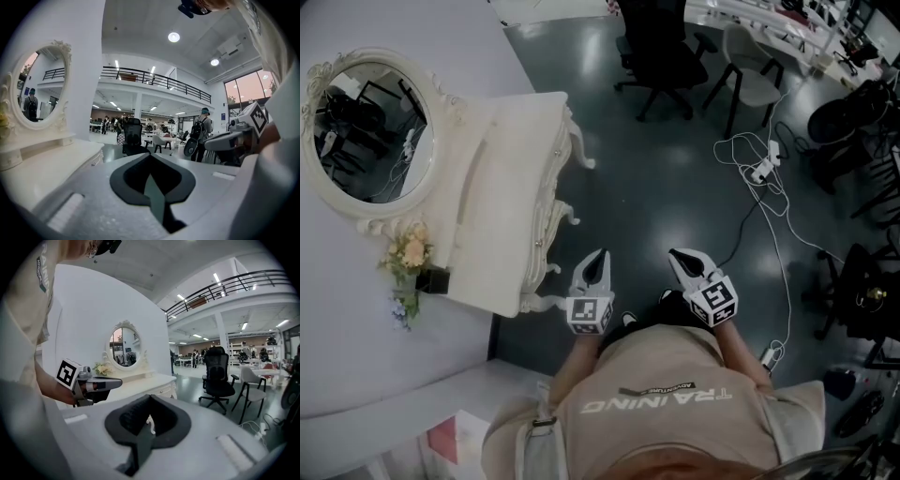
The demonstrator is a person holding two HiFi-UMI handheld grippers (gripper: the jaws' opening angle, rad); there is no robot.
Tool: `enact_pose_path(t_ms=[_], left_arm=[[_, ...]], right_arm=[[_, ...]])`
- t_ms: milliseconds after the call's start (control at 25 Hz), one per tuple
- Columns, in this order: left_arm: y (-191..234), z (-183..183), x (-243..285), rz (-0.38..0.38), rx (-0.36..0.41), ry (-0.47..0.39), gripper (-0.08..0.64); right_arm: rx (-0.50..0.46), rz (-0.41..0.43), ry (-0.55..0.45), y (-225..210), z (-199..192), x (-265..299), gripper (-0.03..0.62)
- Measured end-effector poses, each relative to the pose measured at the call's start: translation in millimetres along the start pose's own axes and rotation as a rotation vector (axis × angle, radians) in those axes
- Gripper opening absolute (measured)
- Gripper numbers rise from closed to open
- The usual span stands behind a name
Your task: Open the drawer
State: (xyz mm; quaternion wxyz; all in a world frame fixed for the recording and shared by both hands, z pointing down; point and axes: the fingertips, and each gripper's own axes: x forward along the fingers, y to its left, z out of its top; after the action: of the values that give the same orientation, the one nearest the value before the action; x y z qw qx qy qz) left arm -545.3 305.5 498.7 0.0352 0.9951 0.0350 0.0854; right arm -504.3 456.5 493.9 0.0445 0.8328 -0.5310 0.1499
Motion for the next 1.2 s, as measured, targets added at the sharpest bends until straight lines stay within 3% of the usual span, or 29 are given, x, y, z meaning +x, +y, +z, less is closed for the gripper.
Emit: enact_pose_path(t_ms=[240, 400, 560, 720, 800, 960, 1200], left_arm=[[18, -9, 44, 0.008, -0.169, 0.058, 0.006], [34, 6, 83, 0.051, -0.136, 0.073, 0.006], [42, 21, 129, 0.091, -0.125, 0.073, 0.006], [48, 38, 166, 0.129, -0.079, 0.081, 0.006], [50, 43, 185, 0.144, -0.09, 0.075, 0.006], [59, 40, 210, 0.176, -0.132, 0.086, 0.006], [82, 56, 231, 0.234, -0.115, 0.079, 0.006]], right_arm=[[0.026, 0.041, 0.004, -30, 2, 25, 0.003], [0.045, 0.078, -0.031, -69, 12, 58, 0.003], [-0.014, 0.13, -0.048, -112, 32, 87, 0.003], [0.018, 0.194, -0.082, -146, 46, 110, 0.003], [0.009, 0.22, -0.079, -162, 49, 120, 0.003], [-0.132, 0.238, -0.028, -180, 46, 142, 0.003], [-0.091, 0.3, -0.004, -200, 54, 182, 0.003]])
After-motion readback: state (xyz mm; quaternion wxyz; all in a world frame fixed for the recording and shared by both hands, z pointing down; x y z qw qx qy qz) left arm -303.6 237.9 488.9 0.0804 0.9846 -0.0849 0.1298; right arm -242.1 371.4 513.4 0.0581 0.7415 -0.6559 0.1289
